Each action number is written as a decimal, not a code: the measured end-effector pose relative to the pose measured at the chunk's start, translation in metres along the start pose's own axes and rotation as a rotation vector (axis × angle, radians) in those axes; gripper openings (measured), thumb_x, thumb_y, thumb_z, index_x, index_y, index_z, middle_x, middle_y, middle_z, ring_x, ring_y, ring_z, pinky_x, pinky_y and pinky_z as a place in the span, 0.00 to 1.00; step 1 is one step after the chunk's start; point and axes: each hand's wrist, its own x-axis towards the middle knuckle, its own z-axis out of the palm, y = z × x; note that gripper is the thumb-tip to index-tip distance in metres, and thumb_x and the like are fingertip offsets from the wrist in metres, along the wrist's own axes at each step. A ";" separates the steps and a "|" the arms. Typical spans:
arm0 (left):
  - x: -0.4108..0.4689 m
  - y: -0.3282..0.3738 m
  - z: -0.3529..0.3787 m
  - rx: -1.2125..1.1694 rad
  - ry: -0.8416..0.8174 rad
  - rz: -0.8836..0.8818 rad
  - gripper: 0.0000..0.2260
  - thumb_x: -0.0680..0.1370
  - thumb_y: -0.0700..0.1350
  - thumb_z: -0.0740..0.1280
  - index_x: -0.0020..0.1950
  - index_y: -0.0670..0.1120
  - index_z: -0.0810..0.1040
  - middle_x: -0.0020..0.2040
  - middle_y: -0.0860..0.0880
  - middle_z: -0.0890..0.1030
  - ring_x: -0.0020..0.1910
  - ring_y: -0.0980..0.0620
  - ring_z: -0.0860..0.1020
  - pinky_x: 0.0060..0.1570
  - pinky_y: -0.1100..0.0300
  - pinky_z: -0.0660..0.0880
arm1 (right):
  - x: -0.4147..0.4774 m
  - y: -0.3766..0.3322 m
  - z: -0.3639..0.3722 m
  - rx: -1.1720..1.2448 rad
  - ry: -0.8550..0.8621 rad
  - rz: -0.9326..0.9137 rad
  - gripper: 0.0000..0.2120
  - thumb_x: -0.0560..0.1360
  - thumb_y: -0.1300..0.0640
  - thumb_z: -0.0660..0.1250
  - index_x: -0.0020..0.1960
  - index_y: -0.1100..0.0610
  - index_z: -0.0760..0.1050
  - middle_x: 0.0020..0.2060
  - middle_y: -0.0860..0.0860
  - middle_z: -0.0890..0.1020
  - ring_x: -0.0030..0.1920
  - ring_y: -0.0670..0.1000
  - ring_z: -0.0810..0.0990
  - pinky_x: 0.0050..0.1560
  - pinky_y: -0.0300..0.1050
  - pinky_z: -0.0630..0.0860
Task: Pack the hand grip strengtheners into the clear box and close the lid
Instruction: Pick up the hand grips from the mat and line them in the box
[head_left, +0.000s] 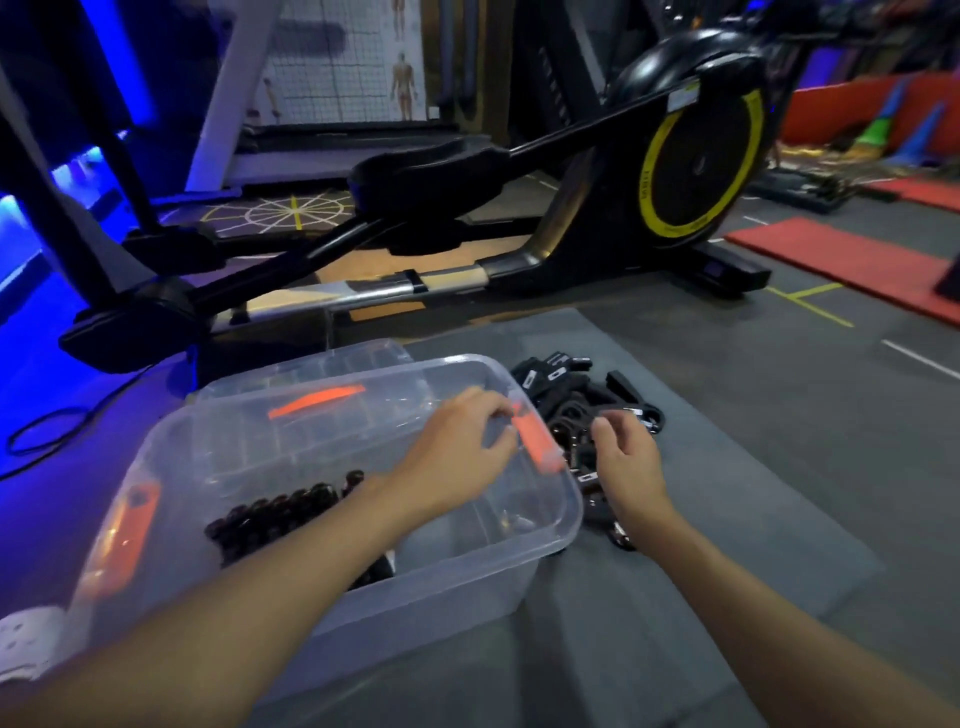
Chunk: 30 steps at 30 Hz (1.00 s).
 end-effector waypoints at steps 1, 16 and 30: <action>0.006 0.014 0.011 0.013 -0.032 0.017 0.16 0.74 0.50 0.61 0.58 0.47 0.78 0.56 0.49 0.78 0.58 0.49 0.75 0.62 0.53 0.71 | 0.001 0.014 -0.010 -0.013 0.013 0.047 0.05 0.79 0.57 0.62 0.53 0.56 0.74 0.46 0.50 0.80 0.49 0.52 0.78 0.51 0.46 0.73; 0.016 0.027 0.073 0.230 -0.078 0.019 0.14 0.80 0.49 0.59 0.60 0.47 0.78 0.67 0.53 0.71 0.76 0.55 0.56 0.76 0.52 0.50 | 0.005 0.142 -0.049 -0.662 -0.305 0.281 0.31 0.71 0.39 0.69 0.69 0.50 0.67 0.66 0.53 0.70 0.67 0.57 0.68 0.65 0.53 0.67; 0.015 0.028 0.072 0.243 -0.150 -0.037 0.22 0.77 0.52 0.49 0.59 0.49 0.79 0.71 0.52 0.67 0.78 0.55 0.52 0.76 0.48 0.50 | 0.018 0.146 -0.051 -0.676 -0.322 0.244 0.32 0.63 0.50 0.77 0.65 0.48 0.74 0.52 0.53 0.66 0.54 0.58 0.75 0.59 0.44 0.74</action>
